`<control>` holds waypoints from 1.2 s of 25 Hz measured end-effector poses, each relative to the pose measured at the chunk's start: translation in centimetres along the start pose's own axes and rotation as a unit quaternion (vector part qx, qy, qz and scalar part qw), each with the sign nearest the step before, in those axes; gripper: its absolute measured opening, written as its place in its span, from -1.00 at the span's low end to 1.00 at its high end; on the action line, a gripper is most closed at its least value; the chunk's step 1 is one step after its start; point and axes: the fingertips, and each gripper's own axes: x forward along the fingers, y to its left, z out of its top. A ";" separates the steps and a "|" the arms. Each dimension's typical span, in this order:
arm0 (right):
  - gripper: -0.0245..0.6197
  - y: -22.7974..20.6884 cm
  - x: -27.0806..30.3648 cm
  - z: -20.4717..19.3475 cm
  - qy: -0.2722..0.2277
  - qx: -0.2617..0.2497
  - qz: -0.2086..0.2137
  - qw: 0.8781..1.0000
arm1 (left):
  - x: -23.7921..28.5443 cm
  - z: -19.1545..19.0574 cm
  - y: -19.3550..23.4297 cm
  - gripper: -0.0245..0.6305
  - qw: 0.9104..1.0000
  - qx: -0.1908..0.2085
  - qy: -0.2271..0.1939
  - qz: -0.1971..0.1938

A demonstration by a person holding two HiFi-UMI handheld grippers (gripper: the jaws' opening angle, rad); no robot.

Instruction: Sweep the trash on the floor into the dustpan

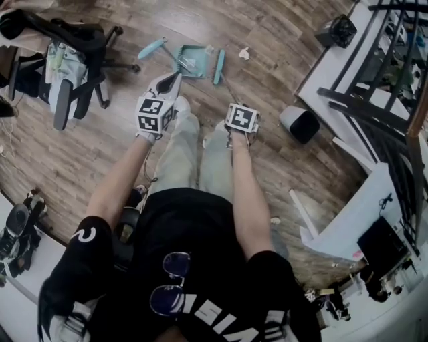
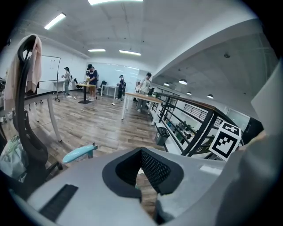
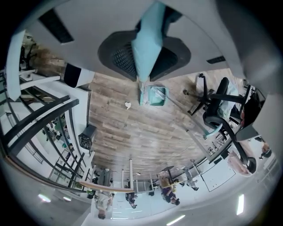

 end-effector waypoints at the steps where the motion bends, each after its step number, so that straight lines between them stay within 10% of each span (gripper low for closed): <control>1: -0.66 -1.2 -0.1 -0.1 -0.002 0.004 -0.007 1.000 | 0.3 0.0 -0.5 -0.93 1.000 0.001 0.001 -0.003; 18: -0.66 -18.0 0.9 2.2 -0.001 0.035 -0.110 0.993 | 6.4 2.9 3.8 -0.93 1.000 -0.001 -0.001 0.026; 30: -0.66 -10.9 5.2 9.1 0.002 -0.078 -0.097 0.992 | 8.9 2.1 12.1 -0.93 0.997 -0.023 0.024 0.066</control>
